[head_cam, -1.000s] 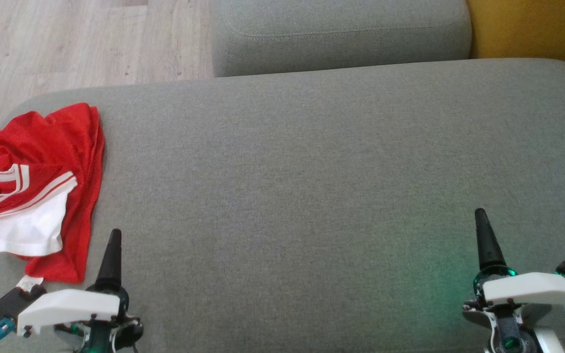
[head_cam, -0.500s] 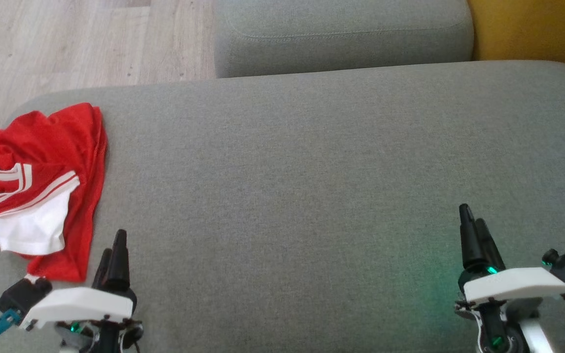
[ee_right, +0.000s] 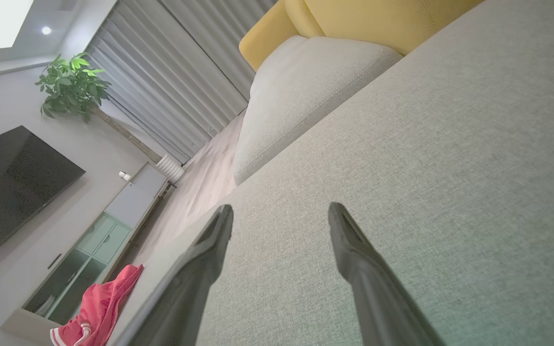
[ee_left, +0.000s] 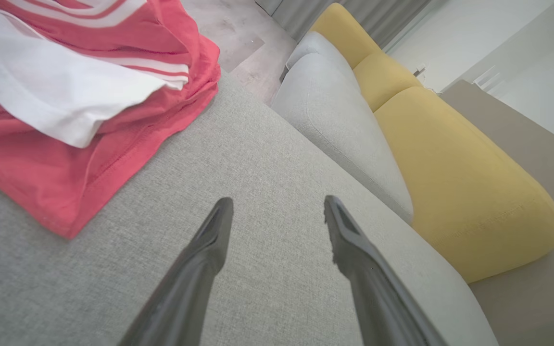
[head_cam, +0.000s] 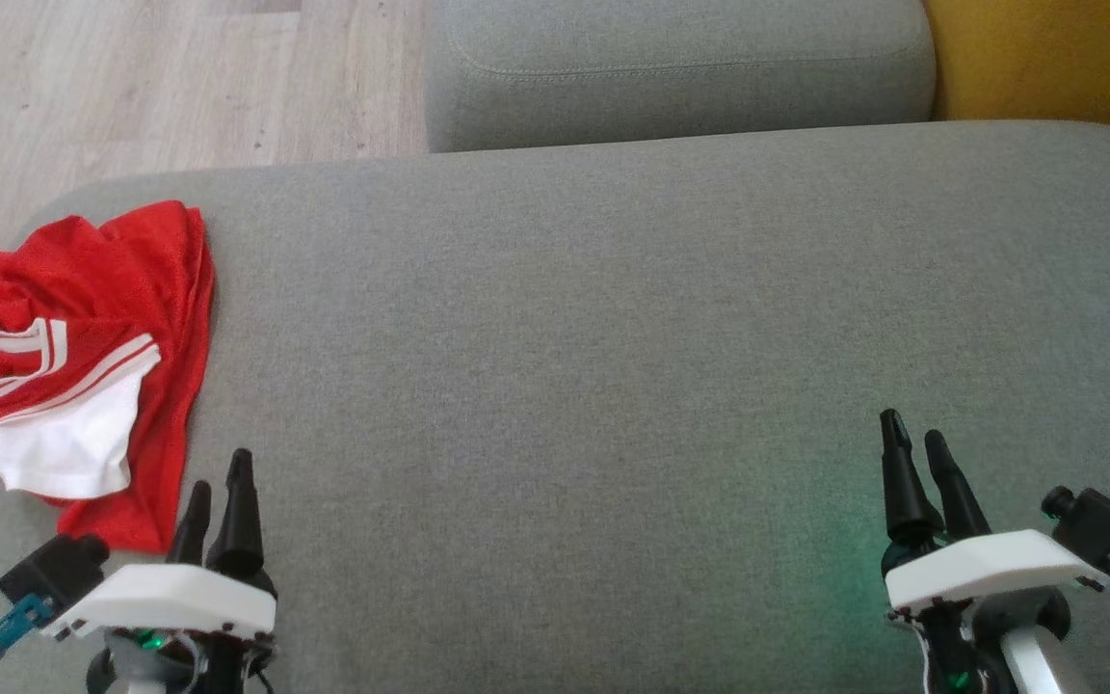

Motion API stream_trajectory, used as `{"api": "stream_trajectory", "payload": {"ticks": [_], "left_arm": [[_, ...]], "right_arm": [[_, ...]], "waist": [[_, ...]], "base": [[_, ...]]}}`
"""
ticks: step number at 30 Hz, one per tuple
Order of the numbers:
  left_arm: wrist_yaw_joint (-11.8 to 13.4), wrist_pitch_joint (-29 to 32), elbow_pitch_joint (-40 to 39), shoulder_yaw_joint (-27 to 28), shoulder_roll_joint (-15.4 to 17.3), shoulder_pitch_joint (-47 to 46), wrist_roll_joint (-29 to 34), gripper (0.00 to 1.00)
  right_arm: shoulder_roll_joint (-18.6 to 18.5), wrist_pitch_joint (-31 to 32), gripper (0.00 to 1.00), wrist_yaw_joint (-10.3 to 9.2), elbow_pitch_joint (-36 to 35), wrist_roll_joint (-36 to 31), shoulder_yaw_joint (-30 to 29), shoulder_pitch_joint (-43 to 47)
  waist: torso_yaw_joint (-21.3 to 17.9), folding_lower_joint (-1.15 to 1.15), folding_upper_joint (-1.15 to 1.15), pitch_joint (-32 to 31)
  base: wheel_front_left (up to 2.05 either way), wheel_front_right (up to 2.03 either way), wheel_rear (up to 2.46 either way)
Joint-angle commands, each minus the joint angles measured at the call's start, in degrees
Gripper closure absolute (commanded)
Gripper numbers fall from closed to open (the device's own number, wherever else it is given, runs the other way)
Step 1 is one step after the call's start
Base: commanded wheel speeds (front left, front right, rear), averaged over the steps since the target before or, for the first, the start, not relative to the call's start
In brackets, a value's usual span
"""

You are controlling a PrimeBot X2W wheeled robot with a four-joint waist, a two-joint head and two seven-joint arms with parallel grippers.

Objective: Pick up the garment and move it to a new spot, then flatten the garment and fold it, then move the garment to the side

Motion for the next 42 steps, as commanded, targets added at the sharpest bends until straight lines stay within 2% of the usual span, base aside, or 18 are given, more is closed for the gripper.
{"api": "stream_trajectory", "payload": {"ticks": [1, 19, 42], "left_arm": [[-0.1, -0.8, -2.1, 0.5, 1.4, -1.3, 1.9, 0.00], [-1.1, -3.6, -1.9, -1.1, 2.8, -1.1, 15.0, 0.00], [0.3, -7.5, -3.5, -2.2, 4.6, -0.5, 32.4, 0.00]], "right_arm": [[-0.6, -0.9, 0.00, -0.02, -1.6, -1.9, 1.0, -3.4], [-1.0, -3.8, 0.00, -0.03, -1.1, -13.5, 0.6, -4.0], [-0.4, -7.6, 0.00, -0.04, 0.2, -28.5, 0.8, -4.0]], "waist": [[0.0, 0.00, 0.00, 0.0], [0.1, 0.00, 0.00, -0.1], [0.3, 0.00, 0.00, 0.3]], "base": [[0.00, 0.00, 0.00], [0.00, 0.00, 0.00], [0.00, 0.00, 0.00]]}}
